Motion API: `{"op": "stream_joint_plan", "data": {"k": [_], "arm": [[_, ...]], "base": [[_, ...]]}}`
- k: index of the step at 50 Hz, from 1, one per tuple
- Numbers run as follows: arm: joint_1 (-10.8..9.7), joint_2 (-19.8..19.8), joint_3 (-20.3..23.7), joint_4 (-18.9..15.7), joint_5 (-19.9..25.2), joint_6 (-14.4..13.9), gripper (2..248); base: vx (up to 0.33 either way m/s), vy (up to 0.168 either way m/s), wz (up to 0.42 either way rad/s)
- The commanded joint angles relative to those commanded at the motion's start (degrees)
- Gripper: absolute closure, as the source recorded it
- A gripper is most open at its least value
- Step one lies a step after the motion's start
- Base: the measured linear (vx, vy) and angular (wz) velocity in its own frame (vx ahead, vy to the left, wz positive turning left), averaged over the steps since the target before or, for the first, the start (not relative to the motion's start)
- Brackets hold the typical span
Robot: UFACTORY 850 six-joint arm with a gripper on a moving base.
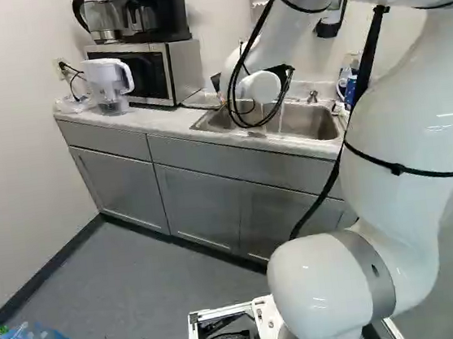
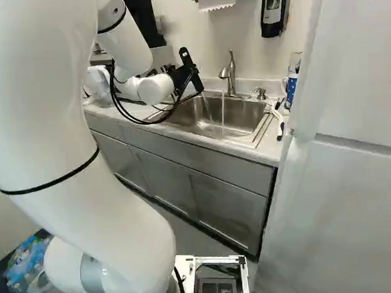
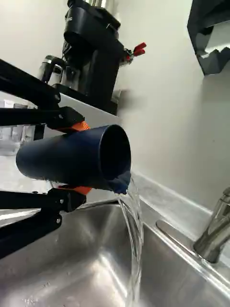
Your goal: Rinse the cup and place it in the tray
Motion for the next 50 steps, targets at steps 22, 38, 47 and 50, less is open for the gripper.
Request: {"op": "stream_joint_plan", "data": {"k": [22,38,47,50], "arm": [[0.00,0.00,0.00,0.00,0.00,13.27,126],[0.00,0.00,0.00,0.00,0.00,22.91,126],[0.00,0.00,0.00,0.00,0.00,28.33,126],[0.00,0.00,0.00,0.00,0.00,30.15,126]], "base": [[0.000,0.000,0.000],[0.000,0.000,0.000],[0.000,0.000,0.000],[0.000,0.000,0.000]]}}
